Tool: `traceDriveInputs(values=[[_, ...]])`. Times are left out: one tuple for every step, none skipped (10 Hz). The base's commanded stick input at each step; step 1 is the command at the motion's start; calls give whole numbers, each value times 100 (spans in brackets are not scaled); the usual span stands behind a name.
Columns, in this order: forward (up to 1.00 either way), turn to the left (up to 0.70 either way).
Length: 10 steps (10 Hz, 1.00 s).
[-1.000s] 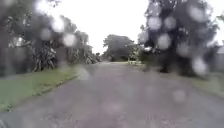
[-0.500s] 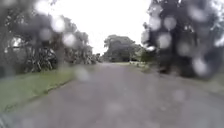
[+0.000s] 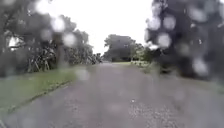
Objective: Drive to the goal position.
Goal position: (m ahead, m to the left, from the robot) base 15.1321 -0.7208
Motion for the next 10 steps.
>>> traceDriveInputs(values=[[100, -33], [100, -37], [100, -34], [100, -26], [100, -18], [100, -10], [100, -2], [100, -2], [100, -2], [100, -2]])
